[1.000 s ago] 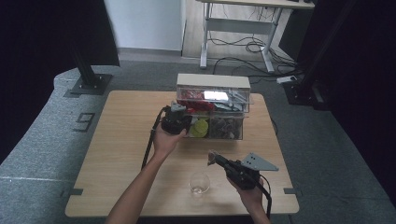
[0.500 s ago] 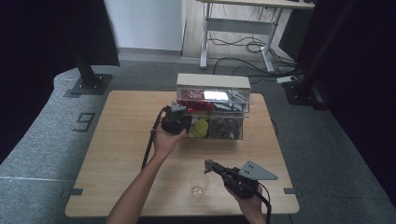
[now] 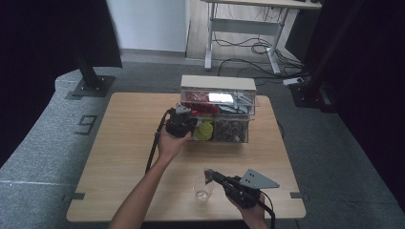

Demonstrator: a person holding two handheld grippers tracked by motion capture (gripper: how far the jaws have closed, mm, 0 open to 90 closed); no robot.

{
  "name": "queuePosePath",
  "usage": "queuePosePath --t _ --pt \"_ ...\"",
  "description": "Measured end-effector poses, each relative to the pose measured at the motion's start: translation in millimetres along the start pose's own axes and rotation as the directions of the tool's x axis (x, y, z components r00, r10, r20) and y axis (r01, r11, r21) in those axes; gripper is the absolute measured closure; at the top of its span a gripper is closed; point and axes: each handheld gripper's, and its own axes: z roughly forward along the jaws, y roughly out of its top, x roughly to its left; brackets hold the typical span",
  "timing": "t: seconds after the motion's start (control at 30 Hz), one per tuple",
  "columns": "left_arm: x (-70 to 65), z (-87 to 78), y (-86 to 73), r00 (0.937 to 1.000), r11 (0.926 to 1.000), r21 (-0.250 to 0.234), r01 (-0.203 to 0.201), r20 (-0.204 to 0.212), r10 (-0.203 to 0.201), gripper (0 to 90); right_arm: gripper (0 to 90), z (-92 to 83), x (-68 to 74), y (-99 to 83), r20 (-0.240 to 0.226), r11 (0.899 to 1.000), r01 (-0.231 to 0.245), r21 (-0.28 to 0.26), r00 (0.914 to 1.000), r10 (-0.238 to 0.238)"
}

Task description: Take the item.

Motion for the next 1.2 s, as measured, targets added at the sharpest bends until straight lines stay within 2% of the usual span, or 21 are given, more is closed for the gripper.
queuePosePath --t 0.5,0.9,1.0,1.07,1.2 --pt "-1.1 -0.1 0.7 1.0 1.0 0.004 0.0 0.008 0.0 87.0 88.7 6.2 11.4 -8.9 -0.037 0.999 0.019 0.033 0.9992 -0.017" --pt "-1.3 0.7 0.4 1.0 1.0 0.004 0.002 0.006 -0.002 86.8 87.9 15.6 12.5 -16.9 -0.053 0.997 0.018 0.076 0.9985 -0.014" --pt "-1.4 1.3 -0.2 1.0 1.0 0.004 0.005 0.004 -0.005 86.6 84.7 16.7 12.9 -17.9 -0.055 0.996 0.023 0.08 0.9983 -0.018" --pt "-1.4 1.9 -0.9 1.0 1.0 0.005 0.006 0.005 -0.006 86.6 75.3 17.5 14.8 -18.2 -0.044 0.996 0.04 0.079 0.9983 -0.037" --pt "-1.9 1.9 -1.2 1.0 1.0 0.005 0.001 0.003 -0.001 86.5 71.9 17.4 15.8 -17.9 -0.029 0.996 0.05 0.074 0.9984 -0.048"
